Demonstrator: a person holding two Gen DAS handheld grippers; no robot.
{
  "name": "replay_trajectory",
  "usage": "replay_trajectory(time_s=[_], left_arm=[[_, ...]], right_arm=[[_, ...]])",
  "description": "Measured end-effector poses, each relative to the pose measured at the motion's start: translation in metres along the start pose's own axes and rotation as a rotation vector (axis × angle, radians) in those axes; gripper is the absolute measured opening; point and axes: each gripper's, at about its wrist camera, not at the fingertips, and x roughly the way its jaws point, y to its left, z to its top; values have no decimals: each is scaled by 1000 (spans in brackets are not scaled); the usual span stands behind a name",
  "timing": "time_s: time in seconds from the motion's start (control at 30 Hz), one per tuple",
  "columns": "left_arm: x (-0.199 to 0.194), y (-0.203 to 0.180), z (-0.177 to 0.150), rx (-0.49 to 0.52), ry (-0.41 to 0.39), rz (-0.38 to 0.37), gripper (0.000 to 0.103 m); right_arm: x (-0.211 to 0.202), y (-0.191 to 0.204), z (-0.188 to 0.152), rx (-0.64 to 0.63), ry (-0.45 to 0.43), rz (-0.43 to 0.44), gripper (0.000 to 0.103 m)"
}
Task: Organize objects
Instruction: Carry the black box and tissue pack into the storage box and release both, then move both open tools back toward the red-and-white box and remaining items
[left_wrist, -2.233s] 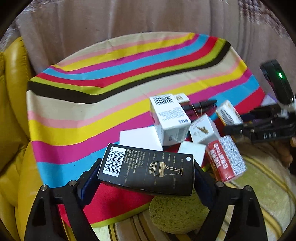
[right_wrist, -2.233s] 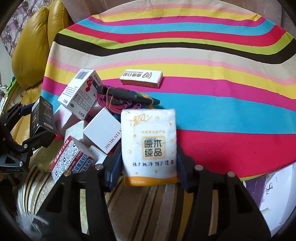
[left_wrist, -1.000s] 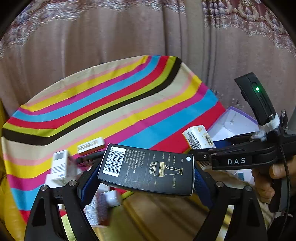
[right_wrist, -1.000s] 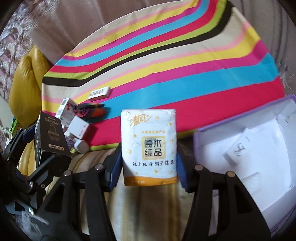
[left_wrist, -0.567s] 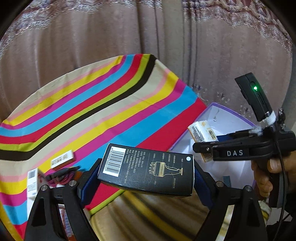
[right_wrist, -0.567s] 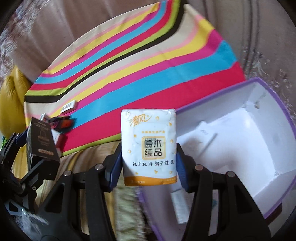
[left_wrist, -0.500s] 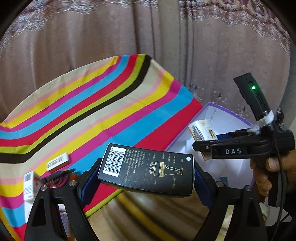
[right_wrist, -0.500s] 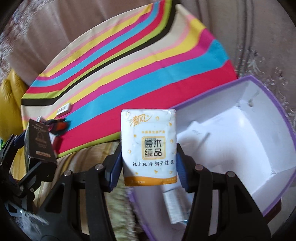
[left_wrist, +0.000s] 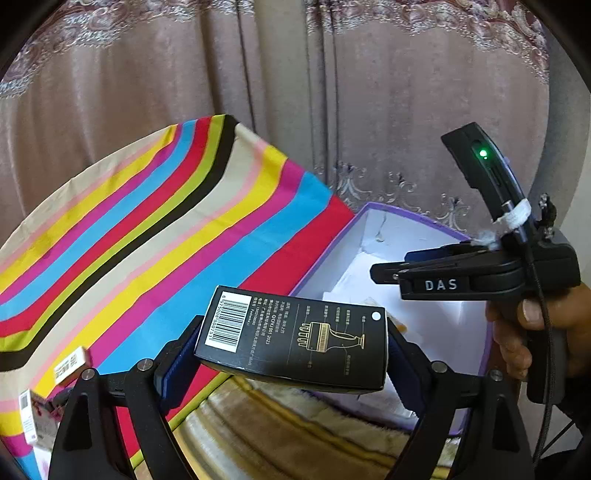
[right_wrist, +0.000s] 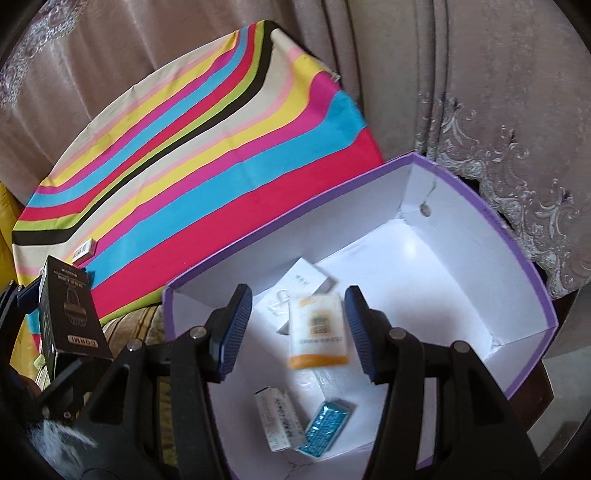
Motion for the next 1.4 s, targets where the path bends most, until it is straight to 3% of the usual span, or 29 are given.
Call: replay_trajectory(time_s=[0.17, 0.3, 0.53, 0.7, 1.17, 1.23, 1.4], left_arm=[[7, -10, 7, 17, -6, -56, 92], [9, -11, 8, 4, -1, -90, 102], [4, -2, 10, -49, 0, -94, 103], [-7, 13, 8, -117, -63, -112, 103], [-42, 65, -25, -324, -71, 1, 102], [-49, 73, -32, -360, -79, 15, 94], [-65, 91, -48, -444, -109, 17, 92]], right_arm=[[-1, -8, 3, 17, -7, -13, 57], [-2, -11, 2, 23, -7, -13, 64], [-2, -11, 1, 23, -1, -12, 70], [-4, -7, 0, 17, -2, -4, 71], [-5, 57, -10, -108, 11, 45, 72], [-5, 72, -13, -142, 16, 60, 72], [-4, 104, -22, -195, 40, 125, 72]])
